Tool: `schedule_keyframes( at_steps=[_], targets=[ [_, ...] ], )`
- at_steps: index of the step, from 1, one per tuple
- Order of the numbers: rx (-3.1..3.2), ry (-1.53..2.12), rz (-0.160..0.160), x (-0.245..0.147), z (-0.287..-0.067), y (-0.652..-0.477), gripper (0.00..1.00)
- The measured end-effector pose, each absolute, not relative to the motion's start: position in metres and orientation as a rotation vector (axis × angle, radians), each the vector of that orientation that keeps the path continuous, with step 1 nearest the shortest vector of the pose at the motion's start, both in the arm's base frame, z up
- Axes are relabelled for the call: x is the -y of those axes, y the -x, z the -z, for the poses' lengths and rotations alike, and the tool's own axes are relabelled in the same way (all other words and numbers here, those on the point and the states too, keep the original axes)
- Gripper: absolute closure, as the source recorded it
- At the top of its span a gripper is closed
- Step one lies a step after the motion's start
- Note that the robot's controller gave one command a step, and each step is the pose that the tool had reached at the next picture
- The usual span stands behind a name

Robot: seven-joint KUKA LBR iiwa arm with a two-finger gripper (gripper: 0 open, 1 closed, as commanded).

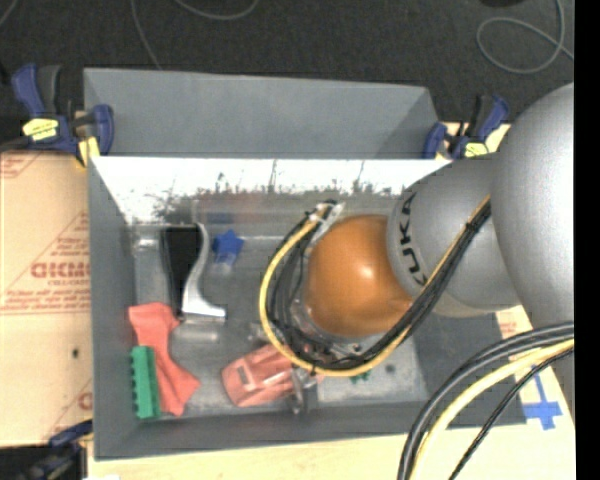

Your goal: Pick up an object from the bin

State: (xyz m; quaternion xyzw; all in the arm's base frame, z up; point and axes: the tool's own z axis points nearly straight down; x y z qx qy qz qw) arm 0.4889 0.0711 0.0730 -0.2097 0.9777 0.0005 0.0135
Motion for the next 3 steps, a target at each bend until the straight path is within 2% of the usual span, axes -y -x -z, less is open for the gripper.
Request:
schedule_keyframes(
  at_steps=[3],
  targets=[
    [-3.046,0.65,-0.002,-0.0712,-0.0731,-0.489,1.0]
  ],
)
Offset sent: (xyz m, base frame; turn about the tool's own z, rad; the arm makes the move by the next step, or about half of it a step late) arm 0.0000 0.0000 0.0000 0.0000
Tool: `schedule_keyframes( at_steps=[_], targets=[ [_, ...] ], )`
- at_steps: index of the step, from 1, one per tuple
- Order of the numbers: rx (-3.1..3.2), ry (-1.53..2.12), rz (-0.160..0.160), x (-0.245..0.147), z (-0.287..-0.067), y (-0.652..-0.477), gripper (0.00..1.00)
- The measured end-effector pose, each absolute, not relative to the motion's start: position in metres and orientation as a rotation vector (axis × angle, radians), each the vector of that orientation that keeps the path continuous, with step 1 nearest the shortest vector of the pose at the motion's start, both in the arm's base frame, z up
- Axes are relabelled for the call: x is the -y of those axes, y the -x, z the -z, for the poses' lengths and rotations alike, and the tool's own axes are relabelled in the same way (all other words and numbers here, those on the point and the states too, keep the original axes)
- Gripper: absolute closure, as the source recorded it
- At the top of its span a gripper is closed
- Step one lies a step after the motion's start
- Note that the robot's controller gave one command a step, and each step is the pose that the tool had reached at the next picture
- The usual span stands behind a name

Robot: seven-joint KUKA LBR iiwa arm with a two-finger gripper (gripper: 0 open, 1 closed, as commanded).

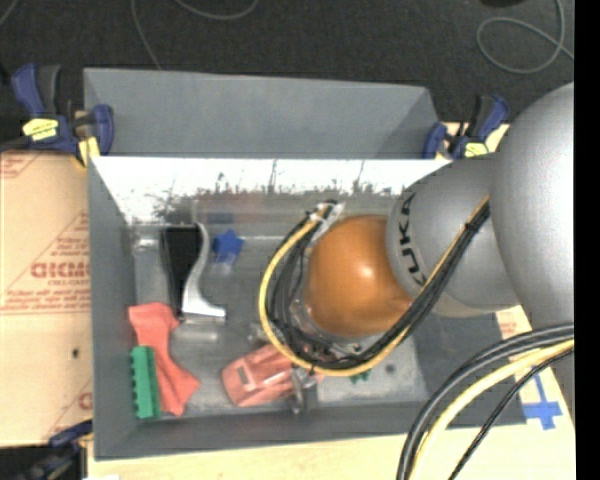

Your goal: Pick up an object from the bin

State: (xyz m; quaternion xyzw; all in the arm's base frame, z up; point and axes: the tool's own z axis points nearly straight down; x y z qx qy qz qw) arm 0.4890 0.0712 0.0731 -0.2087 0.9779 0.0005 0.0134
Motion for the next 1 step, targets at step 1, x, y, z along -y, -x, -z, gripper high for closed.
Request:
schedule_keyframes(
  at_steps=[1],
  targets=[
    [-3.046,0.652,-0.002,-0.0713,-0.0731,-0.489,1.0]
  ],
)
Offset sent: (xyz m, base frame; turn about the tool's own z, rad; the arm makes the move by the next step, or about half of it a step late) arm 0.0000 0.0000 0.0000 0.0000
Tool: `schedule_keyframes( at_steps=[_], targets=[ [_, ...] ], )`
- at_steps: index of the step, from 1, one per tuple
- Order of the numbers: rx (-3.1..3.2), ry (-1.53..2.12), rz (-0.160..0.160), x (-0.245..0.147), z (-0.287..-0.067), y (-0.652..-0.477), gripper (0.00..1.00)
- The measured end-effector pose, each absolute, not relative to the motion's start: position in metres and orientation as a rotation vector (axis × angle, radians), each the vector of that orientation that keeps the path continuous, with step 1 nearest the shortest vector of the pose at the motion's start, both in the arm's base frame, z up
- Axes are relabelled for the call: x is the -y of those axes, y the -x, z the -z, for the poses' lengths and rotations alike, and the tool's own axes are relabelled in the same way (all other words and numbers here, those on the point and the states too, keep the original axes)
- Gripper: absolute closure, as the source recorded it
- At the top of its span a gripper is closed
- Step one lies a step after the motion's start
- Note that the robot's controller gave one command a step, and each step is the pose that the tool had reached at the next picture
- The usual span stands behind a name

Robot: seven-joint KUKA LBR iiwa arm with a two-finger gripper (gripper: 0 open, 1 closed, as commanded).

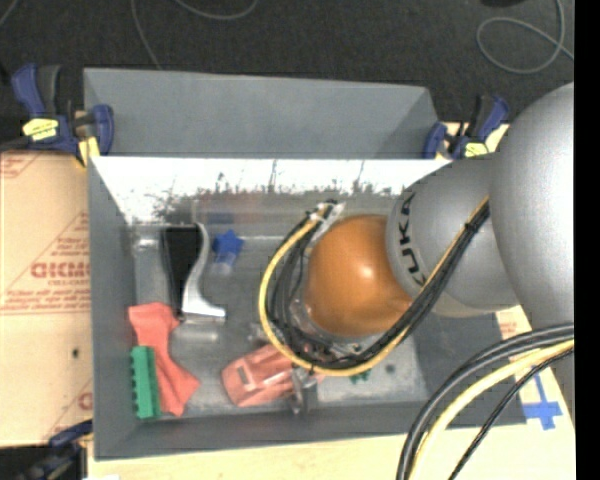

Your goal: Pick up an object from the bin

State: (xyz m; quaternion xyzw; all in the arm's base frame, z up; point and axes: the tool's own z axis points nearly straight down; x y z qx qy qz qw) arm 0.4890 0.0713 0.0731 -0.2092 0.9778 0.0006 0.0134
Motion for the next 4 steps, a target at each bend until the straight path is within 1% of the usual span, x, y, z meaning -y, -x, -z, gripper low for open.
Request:
schedule_keyframes(
  at_steps=[1,2,3,4],
  targets=[
    [-3.046,0.652,-0.002,-0.071,-0.073,-0.489,1.0],
    [-3.044,0.559,0.003,-0.08,-0.079,-0.479,1.0],
    [-3.044,0.559,0.003,-0.08,-0.079,-0.479,1.0],
    [-2.968,0.818,0.014,-0.086,-0.078,-0.478,1.0]
  ],
)
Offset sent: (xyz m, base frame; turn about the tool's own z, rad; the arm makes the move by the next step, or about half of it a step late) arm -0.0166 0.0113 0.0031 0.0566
